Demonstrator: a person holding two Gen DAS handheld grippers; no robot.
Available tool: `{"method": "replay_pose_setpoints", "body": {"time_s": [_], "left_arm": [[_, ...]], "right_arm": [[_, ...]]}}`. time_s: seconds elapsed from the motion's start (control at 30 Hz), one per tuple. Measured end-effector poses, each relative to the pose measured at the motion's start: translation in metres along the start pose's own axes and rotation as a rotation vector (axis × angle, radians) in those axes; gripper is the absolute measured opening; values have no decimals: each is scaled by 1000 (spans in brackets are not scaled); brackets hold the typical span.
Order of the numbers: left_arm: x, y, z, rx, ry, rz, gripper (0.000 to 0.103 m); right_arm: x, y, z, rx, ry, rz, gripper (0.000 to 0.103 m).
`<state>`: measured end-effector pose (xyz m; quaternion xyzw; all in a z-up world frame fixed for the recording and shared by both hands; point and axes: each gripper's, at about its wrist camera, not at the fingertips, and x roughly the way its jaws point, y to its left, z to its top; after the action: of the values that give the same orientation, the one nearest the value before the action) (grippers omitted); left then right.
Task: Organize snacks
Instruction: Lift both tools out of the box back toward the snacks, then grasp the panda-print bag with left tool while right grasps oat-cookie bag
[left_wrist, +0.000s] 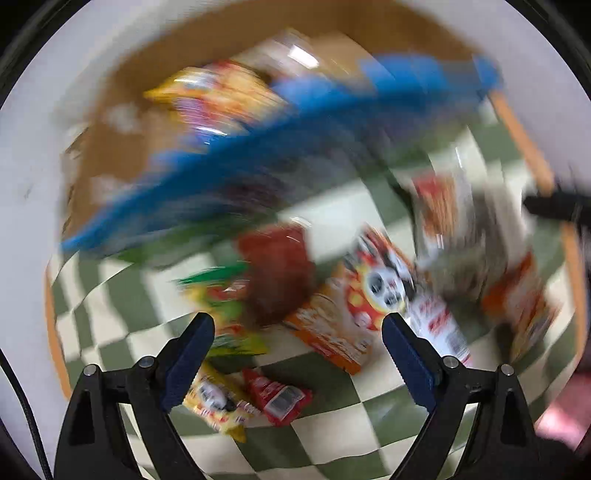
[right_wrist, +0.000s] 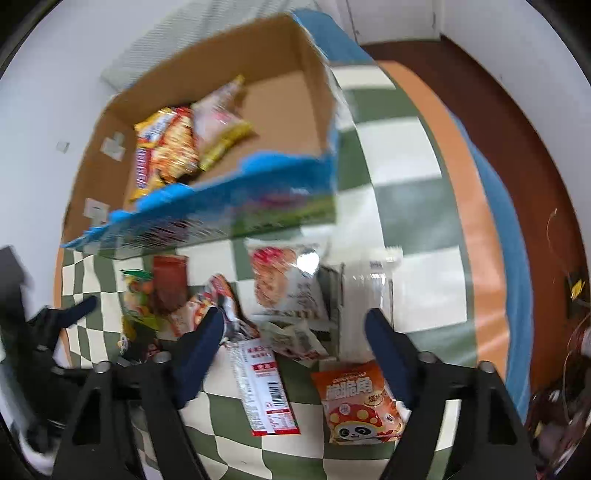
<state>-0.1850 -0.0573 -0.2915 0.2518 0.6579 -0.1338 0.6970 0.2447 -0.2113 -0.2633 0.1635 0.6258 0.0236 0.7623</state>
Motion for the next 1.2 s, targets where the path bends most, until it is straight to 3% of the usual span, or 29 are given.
{"method": "replay_pose_setpoints", "body": {"time_s": [0.2, 0.27, 0.3, 0.4, 0.63, 0.73, 0.77, 0.83, 0.97, 1.2], "left_arm": [[48, -43, 10, 252, 81, 11, 93], [55, -46, 14, 254, 91, -6, 72], [58, -45, 16, 218, 104, -18, 61], [54, -35, 16, 107, 97, -51, 57], [61, 30, -32, -498, 223, -186, 56], [71, 46, -54, -668, 268, -278, 56], [74, 48, -58, -690, 277, -300, 57], [77, 51, -60, -689, 275, -329, 59], [83, 47, -60, -604, 275, -319, 59], [92, 29, -33, -524, 275, -294, 66]], "right_arm": [[15, -25, -7, 38, 26, -19, 77], [18, -34, -8, 57, 37, -26, 77], [19, -37, -7, 63, 41, -24, 77], [23, -36, -5, 60, 49, -3, 77], [60, -5, 9, 35, 57, 42, 77], [87, 6, 17, 34, 67, 9, 77], [93, 10, 19, 26, 64, 5, 77], [105, 18, 22, 7, 84, 16, 60], [114, 30, 16, -61, 100, -24, 56], [118, 47, -17, -205, 303, -2, 54]]}}
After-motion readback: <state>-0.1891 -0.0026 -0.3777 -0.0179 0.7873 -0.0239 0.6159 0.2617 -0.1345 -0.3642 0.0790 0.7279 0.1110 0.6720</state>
